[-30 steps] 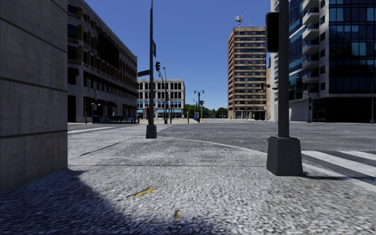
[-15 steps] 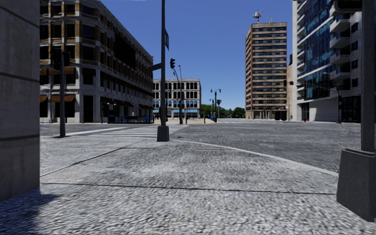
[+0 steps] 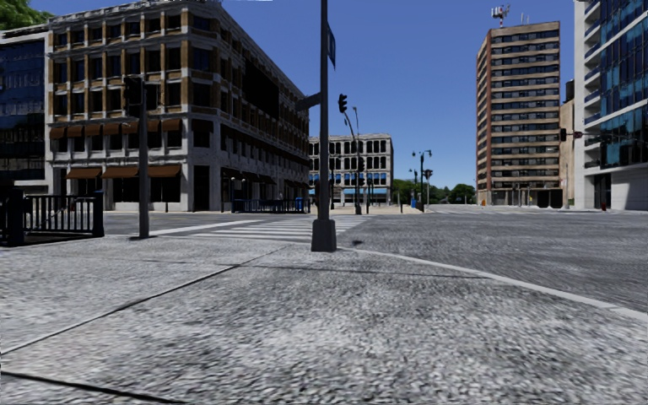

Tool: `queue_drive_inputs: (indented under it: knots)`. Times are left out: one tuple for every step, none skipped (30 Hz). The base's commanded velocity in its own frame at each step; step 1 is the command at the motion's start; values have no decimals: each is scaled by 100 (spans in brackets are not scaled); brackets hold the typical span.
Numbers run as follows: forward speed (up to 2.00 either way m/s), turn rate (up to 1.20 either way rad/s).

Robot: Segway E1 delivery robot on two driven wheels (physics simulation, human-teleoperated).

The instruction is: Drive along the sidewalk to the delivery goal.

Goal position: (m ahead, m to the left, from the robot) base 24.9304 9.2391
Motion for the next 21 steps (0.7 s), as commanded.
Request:
queue_drive_inputs:
  knots:
    - [200,43]
    - [200,43]
    - [200,43]
    - [200,43]
    - [200,43]
    - [200,43]
    - [200,43]
    - [200,43]
    - [200,43]
    - [200,43]
    - [200,43]
    - [200,43]
    - [200,43]
    - [200,43]
    - [200,43]
    - [200,43]
    - [200,43]
    - [200,43]
    - [200,43]
    - [200,44]
    - [200,44]
